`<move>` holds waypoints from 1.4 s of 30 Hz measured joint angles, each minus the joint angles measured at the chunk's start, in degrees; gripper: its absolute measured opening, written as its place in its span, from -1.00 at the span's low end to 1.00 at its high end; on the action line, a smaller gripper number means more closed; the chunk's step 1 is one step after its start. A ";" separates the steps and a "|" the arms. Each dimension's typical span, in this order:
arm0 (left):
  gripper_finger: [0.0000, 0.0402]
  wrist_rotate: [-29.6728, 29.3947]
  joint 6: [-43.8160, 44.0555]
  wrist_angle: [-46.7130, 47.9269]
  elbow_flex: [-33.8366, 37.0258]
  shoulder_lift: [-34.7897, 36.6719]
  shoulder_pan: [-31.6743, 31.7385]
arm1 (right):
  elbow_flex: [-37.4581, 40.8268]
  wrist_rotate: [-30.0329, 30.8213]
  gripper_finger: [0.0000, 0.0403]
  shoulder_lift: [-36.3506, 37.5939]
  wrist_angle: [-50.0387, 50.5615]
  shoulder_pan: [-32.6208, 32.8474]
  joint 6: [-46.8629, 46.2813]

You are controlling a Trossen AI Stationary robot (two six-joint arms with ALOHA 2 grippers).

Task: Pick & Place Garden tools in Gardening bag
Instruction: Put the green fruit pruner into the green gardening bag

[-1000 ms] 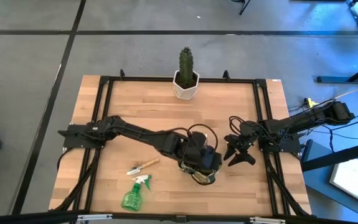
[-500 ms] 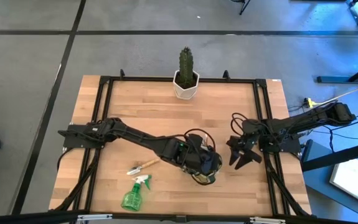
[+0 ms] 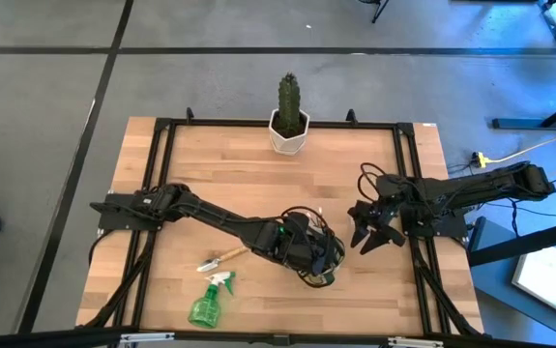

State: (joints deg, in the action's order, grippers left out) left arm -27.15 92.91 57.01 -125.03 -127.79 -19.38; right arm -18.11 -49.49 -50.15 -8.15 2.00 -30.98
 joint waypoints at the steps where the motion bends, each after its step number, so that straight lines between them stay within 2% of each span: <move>1: -0.99 0.10 -0.03 -0.03 0.00 0.00 0.02 | -0.71 0.30 0.04 0.00 2.17 -0.17 0.96; 7: -0.99 -2.08 -0.09 0.18 0.00 0.00 0.64 | -5.25 5.07 0.03 0.00 15.09 -1.15 6.43; 10: -0.99 -1.34 -0.56 0.20 0.00 0.00 1.78 | -7.76 6.46 -0.05 0.00 18.34 -1.38 7.00; 13: -0.99 -0.60 -1.25 0.21 0.00 0.00 2.75 | -9.62 6.45 -0.25 0.00 18.90 -1.34 7.47; 20: -0.99 2.05 3.61 5.37 0.08 0.00 2.77 | -10.54 6.91 -0.94 0.00 19.13 -1.31 7.48; 25: -0.99 0.75 1.69 -0.90 4.49 -0.13 2.56 | -10.54 9.62 -0.98 0.00 19.12 -1.18 7.46; 32: -0.99 -0.97 -2.11 -20.12 11.64 0.12 2.71 | -10.54 14.63 -0.99 -1.50 17.57 -1.16 7.50; 42: -0.99 -0.25 -2.95 -19.97 12.09 -0.13 3.62 | -10.54 18.90 -1.00 -6.00 14.32 -1.16 7.47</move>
State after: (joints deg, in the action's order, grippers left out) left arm -27.39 89.96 37.04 -112.95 -127.92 -15.76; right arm -28.64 -30.59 -56.16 6.18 0.84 -23.51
